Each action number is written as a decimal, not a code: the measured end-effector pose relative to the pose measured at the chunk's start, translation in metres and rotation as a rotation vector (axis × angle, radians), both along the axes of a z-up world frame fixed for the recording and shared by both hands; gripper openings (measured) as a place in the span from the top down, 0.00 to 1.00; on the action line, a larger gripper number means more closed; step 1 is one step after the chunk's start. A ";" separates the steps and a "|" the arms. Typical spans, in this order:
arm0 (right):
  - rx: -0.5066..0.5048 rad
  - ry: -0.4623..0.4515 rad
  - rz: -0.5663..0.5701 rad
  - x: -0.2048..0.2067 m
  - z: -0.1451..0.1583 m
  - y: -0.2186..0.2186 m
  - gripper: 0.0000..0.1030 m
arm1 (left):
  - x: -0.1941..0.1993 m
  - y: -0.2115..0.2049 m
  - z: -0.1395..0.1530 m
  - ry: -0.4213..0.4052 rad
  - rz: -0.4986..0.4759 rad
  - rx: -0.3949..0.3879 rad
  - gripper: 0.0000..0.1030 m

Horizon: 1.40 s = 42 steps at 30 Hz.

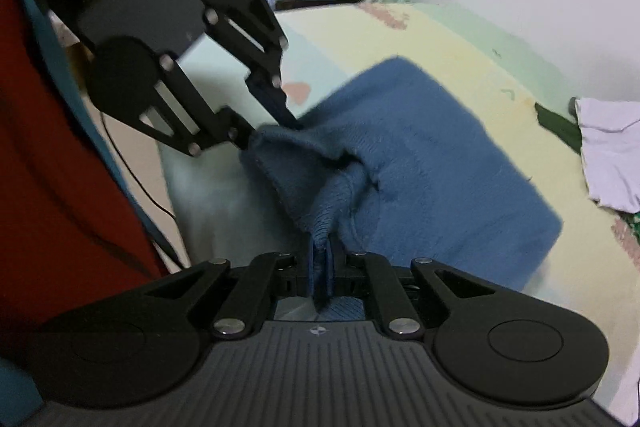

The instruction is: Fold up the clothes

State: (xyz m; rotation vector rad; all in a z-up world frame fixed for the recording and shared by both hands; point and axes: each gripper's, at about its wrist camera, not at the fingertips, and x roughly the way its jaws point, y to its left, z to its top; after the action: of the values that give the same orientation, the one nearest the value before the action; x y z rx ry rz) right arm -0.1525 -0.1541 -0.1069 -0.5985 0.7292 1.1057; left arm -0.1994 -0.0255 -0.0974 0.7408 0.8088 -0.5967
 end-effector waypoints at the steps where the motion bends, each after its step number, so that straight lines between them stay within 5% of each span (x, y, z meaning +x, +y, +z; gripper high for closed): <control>1: 0.007 0.009 -0.005 0.002 -0.004 0.001 0.94 | 0.001 0.001 0.001 0.004 0.001 0.001 0.80; 8: 0.028 0.010 -0.019 -0.003 -0.003 0.000 0.93 | -0.006 0.028 0.045 0.033 -0.015 -0.033 0.61; 14: 0.069 0.031 -0.042 -0.003 -0.003 0.004 0.93 | 0.020 0.032 0.086 -0.057 0.080 -0.184 0.38; 17: 0.081 0.035 -0.045 -0.004 -0.005 0.008 0.92 | 0.043 0.020 0.074 -0.056 0.148 -0.240 0.38; 24: 0.100 0.070 -0.047 -0.004 0.006 0.001 0.73 | 0.067 0.004 0.011 -0.036 0.240 -0.198 0.36; 26: 0.124 0.076 -0.051 -0.003 0.021 -0.013 0.76 | 0.061 0.009 0.006 -0.050 0.232 -0.204 0.33; 28: 0.204 0.074 -0.103 0.003 0.041 -0.035 0.77 | 0.060 0.012 0.003 -0.028 0.231 -0.222 0.33; 31: 0.298 0.041 -0.345 0.037 0.052 -0.061 0.76 | 0.058 0.013 0.001 -0.026 0.225 -0.222 0.30; 35: 0.307 -0.021 -0.539 0.076 0.022 -0.060 0.78 | 0.056 0.014 -0.003 -0.029 0.215 -0.219 0.27; 42: 0.165 0.009 -0.540 0.041 -0.017 -0.046 0.80 | 0.049 0.015 -0.009 -0.034 0.207 -0.220 0.27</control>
State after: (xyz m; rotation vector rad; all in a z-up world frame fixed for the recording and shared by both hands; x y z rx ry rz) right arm -0.1117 -0.2005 -0.1244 -0.2312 0.7422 0.6575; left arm -0.1502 -0.0104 -0.1061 0.4587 0.7630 -0.4762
